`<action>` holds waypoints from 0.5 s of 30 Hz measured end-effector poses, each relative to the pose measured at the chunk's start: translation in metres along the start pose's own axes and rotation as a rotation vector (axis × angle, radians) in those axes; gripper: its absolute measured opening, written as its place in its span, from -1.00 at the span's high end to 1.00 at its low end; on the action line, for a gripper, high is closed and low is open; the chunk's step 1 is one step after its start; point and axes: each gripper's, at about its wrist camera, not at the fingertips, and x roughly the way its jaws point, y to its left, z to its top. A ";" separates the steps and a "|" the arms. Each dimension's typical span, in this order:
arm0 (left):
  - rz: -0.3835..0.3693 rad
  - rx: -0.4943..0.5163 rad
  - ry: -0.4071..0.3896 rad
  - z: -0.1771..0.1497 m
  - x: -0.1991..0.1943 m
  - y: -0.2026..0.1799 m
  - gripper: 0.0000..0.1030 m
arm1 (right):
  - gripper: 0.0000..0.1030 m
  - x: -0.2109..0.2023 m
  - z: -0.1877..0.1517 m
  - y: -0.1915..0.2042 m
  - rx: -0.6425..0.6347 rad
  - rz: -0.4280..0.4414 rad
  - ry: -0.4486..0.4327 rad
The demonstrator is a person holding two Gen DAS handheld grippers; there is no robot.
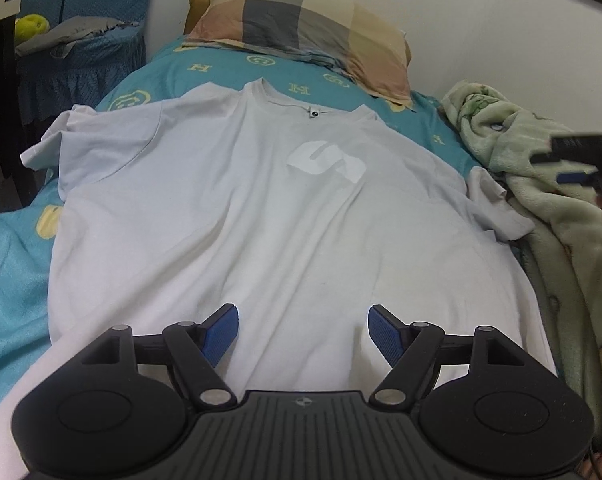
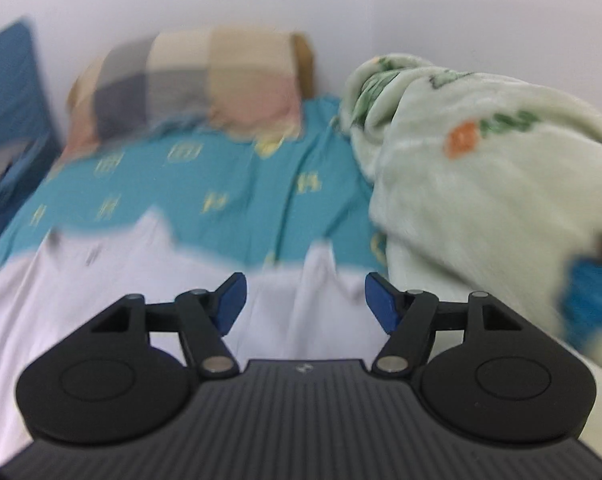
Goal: Fold clothes
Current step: 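Smooth the T-shirt side near the blanket with the right gripper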
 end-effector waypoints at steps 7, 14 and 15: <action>-0.007 0.028 -0.063 -0.001 -0.037 -0.013 -0.47 | -0.30 -0.052 -0.075 0.037 -0.217 0.064 0.371; -0.019 -0.014 -0.061 -0.007 -0.053 -0.005 -0.47 | -0.29 -0.080 -0.143 0.082 -0.368 0.102 0.605; -0.028 -0.027 -0.056 -0.008 -0.055 -0.003 -0.47 | -0.28 -0.084 -0.153 0.089 -0.389 0.108 0.638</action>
